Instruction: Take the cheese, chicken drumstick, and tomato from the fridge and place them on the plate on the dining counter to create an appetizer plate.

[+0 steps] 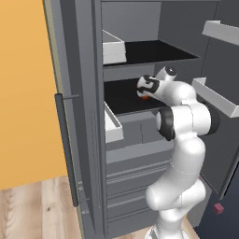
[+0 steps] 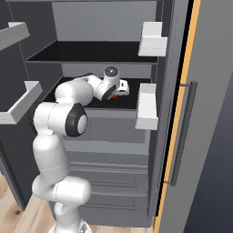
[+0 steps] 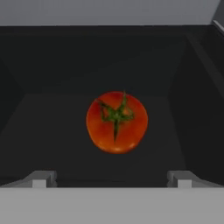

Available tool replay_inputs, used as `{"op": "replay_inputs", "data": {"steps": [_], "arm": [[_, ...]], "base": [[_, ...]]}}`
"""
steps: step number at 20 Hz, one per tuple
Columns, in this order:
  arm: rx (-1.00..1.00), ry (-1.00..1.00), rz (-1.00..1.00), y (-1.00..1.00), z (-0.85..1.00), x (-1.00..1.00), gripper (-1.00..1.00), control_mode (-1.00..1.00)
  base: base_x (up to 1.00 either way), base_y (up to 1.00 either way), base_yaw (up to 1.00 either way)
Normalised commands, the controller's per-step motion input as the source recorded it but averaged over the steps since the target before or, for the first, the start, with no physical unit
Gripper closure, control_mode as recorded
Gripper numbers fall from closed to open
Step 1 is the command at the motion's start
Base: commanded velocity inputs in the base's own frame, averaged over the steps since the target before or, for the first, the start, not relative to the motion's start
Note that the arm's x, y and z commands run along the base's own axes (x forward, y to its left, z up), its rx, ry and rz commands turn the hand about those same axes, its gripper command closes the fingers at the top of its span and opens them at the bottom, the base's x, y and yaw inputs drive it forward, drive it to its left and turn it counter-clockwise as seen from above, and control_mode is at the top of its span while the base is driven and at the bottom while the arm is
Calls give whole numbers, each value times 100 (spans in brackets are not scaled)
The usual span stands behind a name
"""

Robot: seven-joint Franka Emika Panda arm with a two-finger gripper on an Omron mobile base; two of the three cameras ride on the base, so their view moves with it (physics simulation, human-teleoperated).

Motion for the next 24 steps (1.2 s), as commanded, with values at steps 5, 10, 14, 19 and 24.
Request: {"op": "replay_inputs", "data": {"steps": [5,10,14,19,24], "arm": [[0,0,0,0,-15,38,-100,-100],[0,0,0,0,-13,39,-100,-100],[0,0,0,0,-14,37,-100,-100],[0,0,0,0,-18,14,-100,-100],[0,0,0,0,-24,2,-100,-100]], "base": [[0,0,0],[0,0,0],[0,0,0],[0,0,0],[0,0,0]]}}
